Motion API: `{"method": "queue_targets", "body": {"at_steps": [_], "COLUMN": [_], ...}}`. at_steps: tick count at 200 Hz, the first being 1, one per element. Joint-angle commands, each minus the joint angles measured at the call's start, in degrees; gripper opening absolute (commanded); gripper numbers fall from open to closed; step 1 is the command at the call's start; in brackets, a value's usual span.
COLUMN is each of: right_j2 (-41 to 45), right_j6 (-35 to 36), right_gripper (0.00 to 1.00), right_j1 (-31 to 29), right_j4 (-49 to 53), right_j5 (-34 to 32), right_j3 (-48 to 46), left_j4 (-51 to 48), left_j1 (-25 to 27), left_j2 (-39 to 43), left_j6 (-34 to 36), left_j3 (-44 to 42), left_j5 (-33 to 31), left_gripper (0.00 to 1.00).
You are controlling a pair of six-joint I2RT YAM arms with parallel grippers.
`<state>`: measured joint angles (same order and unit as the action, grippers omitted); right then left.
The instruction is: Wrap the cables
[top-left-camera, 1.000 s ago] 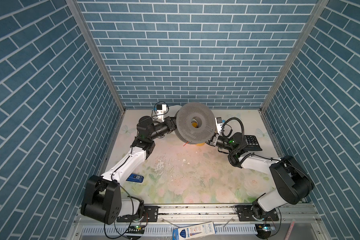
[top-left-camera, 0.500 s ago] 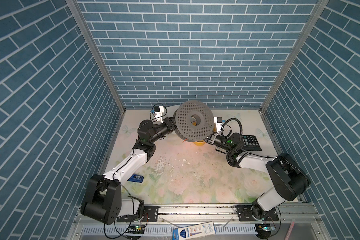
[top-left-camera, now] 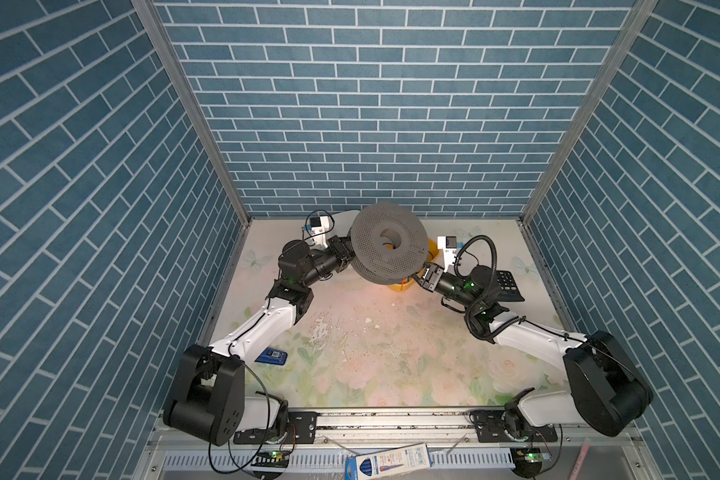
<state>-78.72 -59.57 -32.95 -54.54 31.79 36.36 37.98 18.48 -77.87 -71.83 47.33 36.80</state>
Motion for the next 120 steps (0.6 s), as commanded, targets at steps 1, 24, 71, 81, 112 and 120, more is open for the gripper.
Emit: {"method": "queue_targets", "body": {"at_steps": [1,24,71,81,112,120], "right_j2": [2.69,6.08,10.62,11.2,13.84,14.64], "right_j6": [3.8,6.52,11.76,12.64,14.76,15.29], "right_gripper": [0.27,0.32,0.38,0.41,0.49,0.51], "right_j1": [0.81,1.09,1.29,1.31,1.7,1.88], "right_j4": [3.26,8.38,17.49,19.13,23.76,25.06], "right_j5": [-1.09,-1.95,-4.02,-4.1,-4.84,-4.94], "right_j3": [-1.91,-2.73,-3.02,-2.92,-3.39,-3.62], "left_j4": [4.17,4.14,4.65,4.45,3.68,3.55], "left_j1": [0.68,0.5,0.0,0.01,-0.43,-0.53], "left_j2": [0.45,0.09,-1.22,-1.29,-1.35,-1.33], "left_j6": [-1.79,-1.75,-2.16,-2.17,-1.64,-1.64], "left_j3": [0.57,0.66,0.11,0.43,1.24,1.18], "left_j5": [1.96,2.63,4.05,4.48,5.63,5.95], "left_gripper": [0.0,0.0,0.0,0.0,0.0,0.0]}}
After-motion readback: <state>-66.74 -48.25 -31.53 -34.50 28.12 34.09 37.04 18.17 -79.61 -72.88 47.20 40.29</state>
